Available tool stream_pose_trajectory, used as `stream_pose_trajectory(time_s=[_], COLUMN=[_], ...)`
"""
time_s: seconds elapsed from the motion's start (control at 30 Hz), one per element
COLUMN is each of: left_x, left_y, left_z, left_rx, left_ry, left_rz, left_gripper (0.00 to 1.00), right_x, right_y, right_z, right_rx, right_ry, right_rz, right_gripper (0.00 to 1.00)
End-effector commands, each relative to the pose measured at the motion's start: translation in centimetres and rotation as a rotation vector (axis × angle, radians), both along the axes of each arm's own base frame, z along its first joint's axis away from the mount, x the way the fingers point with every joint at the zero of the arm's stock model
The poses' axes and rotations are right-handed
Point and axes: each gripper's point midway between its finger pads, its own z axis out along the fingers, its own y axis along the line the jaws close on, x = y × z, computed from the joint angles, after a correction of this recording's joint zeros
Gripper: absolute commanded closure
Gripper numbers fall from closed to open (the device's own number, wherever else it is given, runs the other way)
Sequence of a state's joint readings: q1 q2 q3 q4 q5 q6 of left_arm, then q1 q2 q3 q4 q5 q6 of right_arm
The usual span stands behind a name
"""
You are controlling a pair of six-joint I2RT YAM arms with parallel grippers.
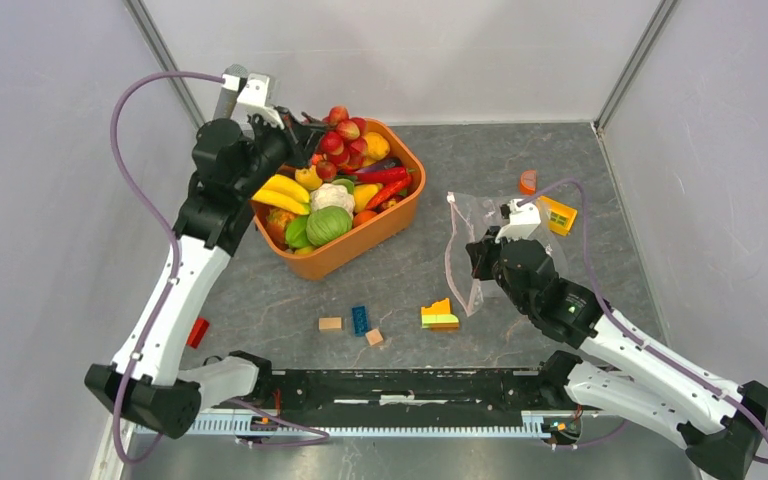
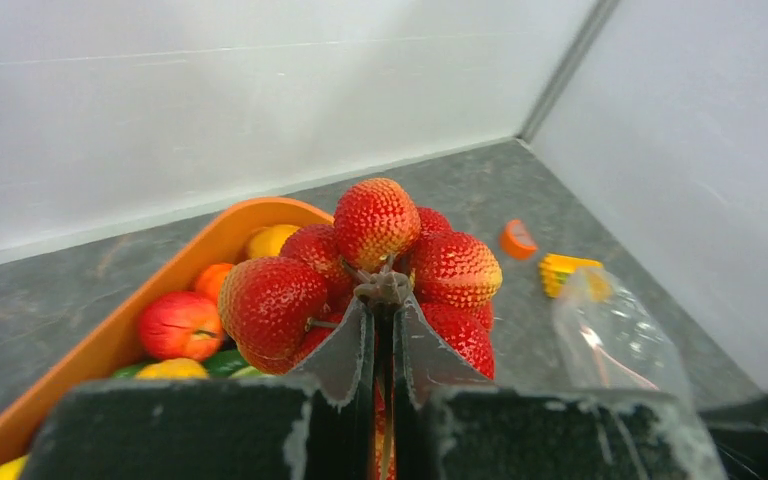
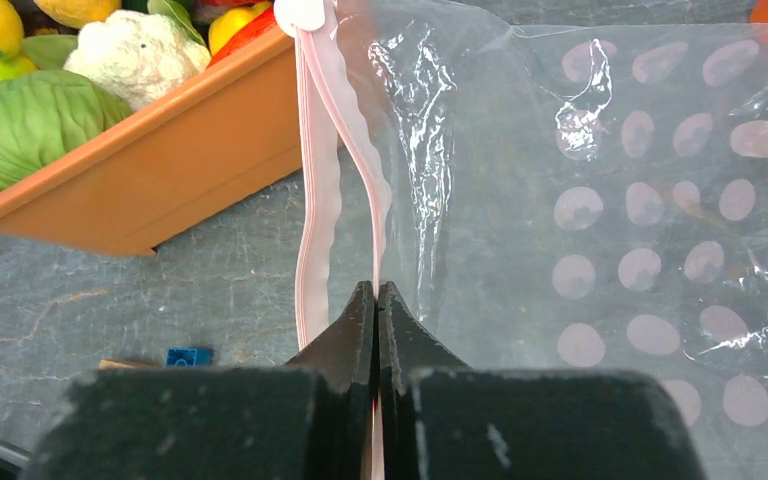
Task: Place the food in the zip-top bag and seal the zipper
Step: Place the fake fruit in the zipper food storage bag.
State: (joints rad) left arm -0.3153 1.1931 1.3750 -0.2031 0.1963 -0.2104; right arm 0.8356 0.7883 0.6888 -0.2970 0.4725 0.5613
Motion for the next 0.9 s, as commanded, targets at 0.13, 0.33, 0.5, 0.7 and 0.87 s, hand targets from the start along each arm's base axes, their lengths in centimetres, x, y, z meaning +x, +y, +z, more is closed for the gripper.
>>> stream_pose_trajectory(time_s=[0.13, 0.33, 0.5, 0.7, 0.87], left_x=[-8.3, -14.4, -18.7, -19.7, -19.8], left_y=[-5.3, -8.9, -12.1, -13.8, -15.2], left_z=[0.4, -0.3, -0.9, -2.7, -4.0], left_rx=[-0.246, -0.316, -0.362, -0.439, -0.46], left_ry=[0.055, 0.069, 0.086, 0.13, 0.111], left_rz=[-0.416, -0.664, -0.841, -0.901, -0.904], left_gripper=[0.98, 0.98, 0.98, 0.98, 0.98], right_x=[0.3, 0.4, 0.7, 0.6, 0.2], right_y=[1.1, 1.3, 1.8, 2.0, 2.9], right_z=[1.7, 1.7, 1.9, 2.8, 3.8], right_rx=[0.146, 0.156, 0.141, 0.154, 0.194], right_ry=[-0.047, -0.039, -0.03, -0.035, -0.028], right_rz=[-0.001, -0.004, 0.005, 0.014, 0.064], right_gripper=[1.0, 1.0, 1.0, 1.0, 1.0])
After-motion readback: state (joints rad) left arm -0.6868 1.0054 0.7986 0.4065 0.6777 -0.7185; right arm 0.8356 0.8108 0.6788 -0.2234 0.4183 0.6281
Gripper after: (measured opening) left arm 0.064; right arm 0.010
